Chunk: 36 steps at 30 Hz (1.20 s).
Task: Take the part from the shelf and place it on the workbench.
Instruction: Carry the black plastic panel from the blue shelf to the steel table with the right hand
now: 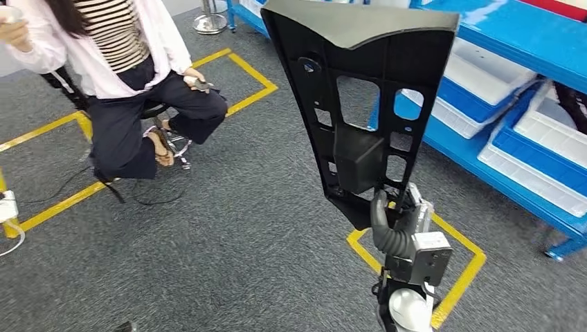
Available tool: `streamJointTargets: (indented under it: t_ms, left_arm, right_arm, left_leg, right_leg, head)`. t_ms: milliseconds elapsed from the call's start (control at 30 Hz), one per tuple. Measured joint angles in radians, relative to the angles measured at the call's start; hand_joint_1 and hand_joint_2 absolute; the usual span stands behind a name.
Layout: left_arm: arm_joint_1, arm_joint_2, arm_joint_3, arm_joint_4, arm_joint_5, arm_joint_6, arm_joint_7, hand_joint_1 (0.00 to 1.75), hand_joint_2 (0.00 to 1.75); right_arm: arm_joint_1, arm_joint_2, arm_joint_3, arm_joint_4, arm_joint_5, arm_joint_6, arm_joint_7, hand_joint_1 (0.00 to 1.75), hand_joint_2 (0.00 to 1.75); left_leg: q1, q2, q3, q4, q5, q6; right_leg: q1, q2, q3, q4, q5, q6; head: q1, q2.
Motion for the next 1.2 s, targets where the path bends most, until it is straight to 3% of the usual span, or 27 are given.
streamJointTargets:
  t_ms: [33,100,133,200,267,300,333,400,467,533,567,633,700,767,800,867,933,1000,1067,1133,1200]
  left_arm:
    - [-0.001,0.0,-0.001,0.0,-0.001,-0.001,0.0,0.0,1.75]
    - [-0.001,-0.001,-0.002,0.0,-0.001,-0.005,0.003,0.0,1.75]
    - [-0.002,-0.001,-0.002,0.0,-0.001,-0.008,0.004,0.0,1.75]
    - [-0.004,-0.002,-0.002,0.0,0.0,-0.016,0.006,0.0,1.75]
    - [-0.003,-0.002,-0.002,0.0,0.0,-0.021,0.007,0.0,1.75]
    - [-0.002,-0.003,-0.002,0.0,0.0,-0.021,0.007,0.0,1.75]
    - [-0.001,-0.003,-0.002,0.0,0.001,-0.021,0.007,0.0,1.75]
    - [-0.002,-0.003,-0.002,0.0,0.001,-0.021,0.007,0.0,1.75]
    - [-0.001,-0.003,-0.002,0.0,0.001,-0.021,0.007,0.0,1.75]
    - [0.001,-0.003,-0.002,0.0,0.001,-0.022,0.007,0.0,1.75]
    - [0.003,-0.002,-0.002,0.0,0.0,-0.022,0.008,0.0,1.75]
    - [0.003,-0.001,-0.002,0.0,0.0,-0.024,0.009,0.0,1.75]
    - [0.0,-0.001,-0.002,0.0,0.0,-0.028,0.011,0.0,1.75]
    - [0.0,-0.001,-0.002,0.0,-0.001,-0.034,0.014,0.0,1.75]
    - [0.001,-0.001,-0.002,0.0,-0.001,-0.036,0.015,0.0,1.75]
    - [0.001,0.0,-0.002,0.0,-0.002,-0.038,0.017,0.0,1.75]
    - [-0.002,0.001,-0.002,0.0,-0.003,-0.04,0.018,0.0,1.75]
    - [-0.004,0.001,-0.002,-0.001,-0.004,-0.042,0.02,0.0,1.75]
    - [-0.003,0.001,-0.002,-0.001,-0.005,-0.042,0.021,0.0,1.75]
    - [-0.003,0.001,-0.002,-0.001,-0.007,-0.042,0.021,0.0,1.75]
    - [-0.006,0.0,-0.002,-0.001,-0.01,-0.042,0.023,0.0,1.75]
  right_arm:
    - [0.003,0.0,-0.001,-0.004,0.002,0.0,0.0,1.75,1.75]
    - [0.009,0.0,-0.003,-0.015,0.006,-0.002,0.001,1.75,1.75]
    - [0.012,0.001,-0.004,-0.021,0.009,-0.002,0.002,1.75,1.75]
    - [0.02,0.0,-0.009,-0.027,0.016,-0.003,0.006,1.75,1.75]
    - [0.029,0.0,-0.016,-0.028,0.02,-0.003,0.01,1.75,1.75]
    - [0.032,0.0,-0.018,-0.028,0.021,-0.003,0.01,1.75,1.75]
    - [0.033,0.0,-0.019,-0.028,0.021,-0.003,0.01,1.75,1.75]
    - [0.033,0.0,-0.02,-0.03,0.021,-0.003,0.011,1.75,1.75]
    - [0.033,0.0,-0.021,-0.031,0.022,-0.003,0.011,1.75,1.75]
    - [0.033,0.002,-0.022,-0.032,0.024,-0.002,0.012,1.75,1.75]
    - [0.032,0.004,-0.022,-0.033,0.025,-0.002,0.012,1.75,1.75]
    - [0.032,0.009,-0.023,-0.036,0.03,-0.001,0.012,1.75,1.75]
    - [0.033,0.013,-0.023,-0.038,0.039,0.0,0.013,1.75,1.75]
    - [0.034,0.016,-0.024,-0.039,0.046,0.0,0.016,1.75,1.75]
    - [0.034,0.017,-0.024,-0.039,0.048,0.0,0.018,1.75,1.75]
    - [0.034,0.021,-0.024,-0.039,0.052,0.0,0.019,1.75,1.75]
    - [0.034,0.024,-0.025,-0.04,0.056,0.0,0.019,1.75,1.75]
    - [0.033,0.027,-0.025,-0.041,0.058,0.0,0.019,1.75,1.75]
    - [0.033,0.03,-0.026,-0.043,0.06,0.001,0.019,1.75,1.75]
    - [0.032,0.032,-0.026,-0.046,0.064,0.001,0.019,1.75,1.75]
    - [0.034,0.032,-0.028,-0.048,0.07,0.001,0.021,1.75,1.75]
  left_leg:
    - [-0.002,-0.012,0.0,-0.003,0.002,0.008]
    - [-0.002,-0.033,0.007,-0.014,0.009,0.024]
    - [0.0,-0.043,0.009,-0.019,0.013,0.031]
    - [0.002,-0.065,0.008,-0.023,0.016,0.039]
    - [0.002,-0.092,0.006,-0.022,0.017,0.039]
    - [0.002,-0.105,0.005,-0.021,0.017,0.038]
    - [0.003,-0.118,0.006,-0.02,0.018,0.037]
    - [0.004,-0.143,0.004,-0.015,0.018,0.029]
    - [0.002,-0.16,-0.001,-0.011,0.018,0.017]
    - [0.002,-0.172,-0.006,-0.013,0.022,0.006]
    - [0.003,-0.165,-0.008,-0.01,0.021,0.001]
    - [0.004,-0.12,-0.03,0.036,-0.01,-0.005]
    - [0.003,-0.073,-0.089,0.162,-0.078,-0.01]
    - [0.004,-0.062,-0.142,0.277,-0.12,-0.011]
    - [0.004,-0.06,-0.145,0.285,-0.115,-0.01]
    - [0.002,-0.044,-0.085,0.179,-0.058,-0.001]
    - [-0.007,-0.009,-0.012,0.048,-0.016,0.013]
    - [-0.017,0.001,0.007,0.006,-0.011,0.021]
    - [-0.016,-0.02,0.007,-0.003,-0.005,0.029]
    - [-0.01,-0.041,0.014,-0.018,0.005,0.041]
    - [-0.006,-0.062,0.016,-0.024,0.012,0.049]
  right_leg:
    - [0.001,-0.009,0.003,-0.001,-0.002,0.006]
    - [-0.003,0.011,-0.003,0.023,-0.021,0.014]
    - [-0.006,0.036,-0.021,0.064,-0.043,0.014]
    - [-0.012,0.08,-0.088,0.197,-0.102,0.01]
    - [-0.014,0.091,-0.14,0.294,-0.13,0.015]
    - [-0.015,0.093,-0.137,0.285,-0.119,0.023]
    - [-0.017,0.097,-0.116,0.237,-0.093,0.033]
    - [-0.025,0.125,-0.048,0.091,-0.033,0.048]
    - [-0.026,0.145,-0.015,0.017,-0.005,0.04]
    - [-0.023,0.133,-0.013,0.015,0.0,0.022]
    - [-0.025,0.125,-0.011,0.014,0.003,0.014]
    - [-0.027,0.108,-0.009,0.011,0.007,-0.003]
    - [-0.021,0.087,-0.009,0.011,0.006,-0.015]
    - [-0.014,0.063,-0.009,0.011,0.004,-0.019]
    - [-0.012,0.052,-0.009,0.011,0.003,-0.02]
    - [-0.008,0.031,-0.005,0.011,0.0,-0.023]
    - [0.001,0.014,-0.002,0.012,-0.005,-0.021]
    - [0.006,-0.002,-0.001,0.011,-0.008,-0.015]
    - [0.006,-0.01,0.0,0.01,-0.012,-0.007]
    - [0.003,0.028,-0.013,0.045,-0.035,-0.001]
    - [-0.004,0.078,-0.064,0.158,-0.087,-0.002]
  head:
    - [0.003,0.0]
    - [0.004,0.0]
    - [0.005,0.0]
    - [0.009,0.0]
    - [0.011,0.0]
    - [0.011,0.0]
    - [0.011,0.0]
    - [0.012,0.0]
    - [0.014,0.0]
    - [0.014,0.0]
    - [0.014,0.0]
    - [0.01,0.0]
    - [0.006,0.0]
    - [0.006,0.0]
    - [0.005,0.0]
    - [0.005,0.0]
    - [0.007,0.0]
    - [0.008,0.0]
    - [0.008,0.0]
    - [0.009,0.0]
    - [0.013,0.0]
